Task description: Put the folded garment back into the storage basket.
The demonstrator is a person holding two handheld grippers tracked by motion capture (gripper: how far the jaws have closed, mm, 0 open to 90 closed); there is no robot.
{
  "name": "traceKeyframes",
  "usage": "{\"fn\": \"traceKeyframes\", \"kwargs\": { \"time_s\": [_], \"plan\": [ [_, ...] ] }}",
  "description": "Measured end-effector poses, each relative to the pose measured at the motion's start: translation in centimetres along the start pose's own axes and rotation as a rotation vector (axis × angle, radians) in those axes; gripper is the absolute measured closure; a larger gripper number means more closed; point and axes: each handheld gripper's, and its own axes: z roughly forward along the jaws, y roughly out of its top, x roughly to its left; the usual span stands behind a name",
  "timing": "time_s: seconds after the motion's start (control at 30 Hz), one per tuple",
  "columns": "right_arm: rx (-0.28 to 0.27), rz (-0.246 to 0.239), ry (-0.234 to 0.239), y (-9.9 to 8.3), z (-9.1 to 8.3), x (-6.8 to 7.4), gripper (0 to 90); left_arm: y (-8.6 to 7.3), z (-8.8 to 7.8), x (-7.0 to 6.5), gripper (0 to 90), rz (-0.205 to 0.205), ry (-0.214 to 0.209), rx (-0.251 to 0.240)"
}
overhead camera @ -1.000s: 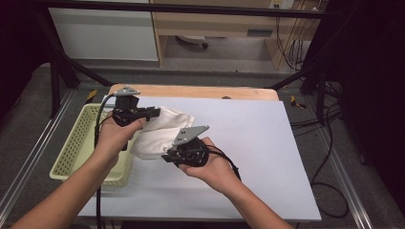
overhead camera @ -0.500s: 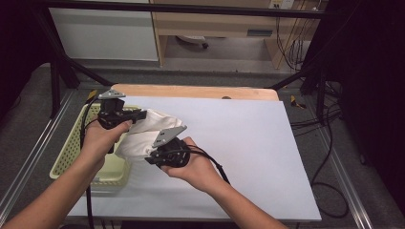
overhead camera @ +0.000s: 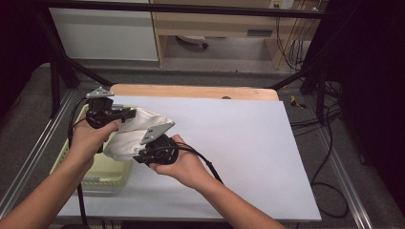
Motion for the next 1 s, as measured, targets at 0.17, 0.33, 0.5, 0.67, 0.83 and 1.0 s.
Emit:
{"fn": "traceKeyframes", "kwargs": {
  "time_s": [0.17,0.33,0.5,0.67,0.83,1.0],
  "plan": [
    [-0.011,0.007,-0.006,0.4,0.6,0.2,84.1,-0.1,-0.5,0.5,82.5,-0.002,0.001,-0.015],
    [-0.015,0.002,-0.005,0.7,1.0,0.3,84.0,-0.3,-0.9,1.0,82.5,-0.008,0.012,-0.014],
    [-0.015,-0.005,-0.003,1.0,1.7,0.4,84.0,-0.4,-1.3,1.5,82.5,-0.011,0.006,-0.027],
    [-0.012,-0.009,-0.008,1.3,2.3,0.4,84.0,-0.5,-1.6,2.0,82.5,-0.015,0.012,-0.034],
    [-0.024,-0.015,-0.006,1.7,2.9,0.6,84.0,-0.6,-1.8,2.3,82.5,-0.007,0.029,-0.026],
    [-0.033,-0.018,-0.005,1.7,3.7,1.0,84.0,-0.7,-2.0,2.7,82.5,-0.012,0.038,-0.027]
  ]
}}
